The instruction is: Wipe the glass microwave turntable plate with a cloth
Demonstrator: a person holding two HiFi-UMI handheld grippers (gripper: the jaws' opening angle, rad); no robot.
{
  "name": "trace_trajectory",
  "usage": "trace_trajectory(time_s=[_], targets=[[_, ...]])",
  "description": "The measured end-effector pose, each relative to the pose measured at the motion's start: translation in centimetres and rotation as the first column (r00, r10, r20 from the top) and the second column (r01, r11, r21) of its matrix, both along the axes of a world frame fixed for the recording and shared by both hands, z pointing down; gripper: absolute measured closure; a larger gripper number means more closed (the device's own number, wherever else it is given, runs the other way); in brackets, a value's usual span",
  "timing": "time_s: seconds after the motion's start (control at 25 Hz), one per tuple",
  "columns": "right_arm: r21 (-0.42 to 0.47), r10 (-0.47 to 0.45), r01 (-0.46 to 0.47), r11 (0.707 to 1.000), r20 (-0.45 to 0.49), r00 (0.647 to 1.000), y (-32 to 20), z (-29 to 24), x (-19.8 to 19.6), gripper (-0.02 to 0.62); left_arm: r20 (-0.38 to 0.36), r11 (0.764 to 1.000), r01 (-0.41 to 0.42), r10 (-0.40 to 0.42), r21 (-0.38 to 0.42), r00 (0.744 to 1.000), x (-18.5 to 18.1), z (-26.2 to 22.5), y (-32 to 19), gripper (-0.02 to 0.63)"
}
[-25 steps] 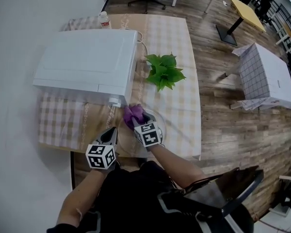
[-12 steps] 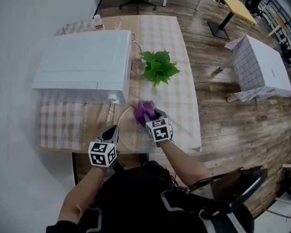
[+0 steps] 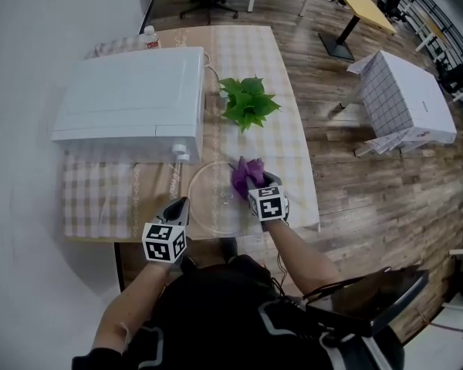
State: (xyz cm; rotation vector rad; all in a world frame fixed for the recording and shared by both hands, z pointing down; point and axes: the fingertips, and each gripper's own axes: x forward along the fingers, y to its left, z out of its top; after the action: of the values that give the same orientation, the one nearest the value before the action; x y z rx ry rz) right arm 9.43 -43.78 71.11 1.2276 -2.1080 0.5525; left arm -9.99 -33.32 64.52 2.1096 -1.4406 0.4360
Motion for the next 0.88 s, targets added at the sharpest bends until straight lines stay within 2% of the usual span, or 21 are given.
trace_trajectory(time_s=[0.08,0.16,0.44,0.68,0.88], targets=[[-0.003,0.026,-0.026,1.000,0.028,0.999,0.4,-0.7,0.0,0.449,0.000,1.000,-0.007,0.007,0.002,1.000,0.0,-0.2,0.2,0.601],[0.008,0.015,-0.015,1.000,0.052,0.999,1.0,-1.8,-1.0,0.449,-0.002,1.000,-0.011,0.011,0.008,1.000,-0.2,-0.4,0.4,0.601],[0.020,-0.146,0.145,0.989,0.145,0.979,4.3,-4.0,-9.1,0.449,0.023,1.000,-0.004,0.003,0.027,1.000,-1.4,-1.2,1.7,0.601],[0.002,-0.267,0.270,0.963,0.158,0.951,7.1,-2.8,-15.3,0.449,0.021,0.999,0.032,-0.033,0.021,0.999,-3.0,-1.3,3.1,0.601],[-0.012,-0.327,0.331,0.944,0.133,0.936,8.1,-1.2,-17.8,0.449,0.012,0.997,0.080,-0.080,0.003,0.997,-4.1,-1.4,3.9,0.601]])
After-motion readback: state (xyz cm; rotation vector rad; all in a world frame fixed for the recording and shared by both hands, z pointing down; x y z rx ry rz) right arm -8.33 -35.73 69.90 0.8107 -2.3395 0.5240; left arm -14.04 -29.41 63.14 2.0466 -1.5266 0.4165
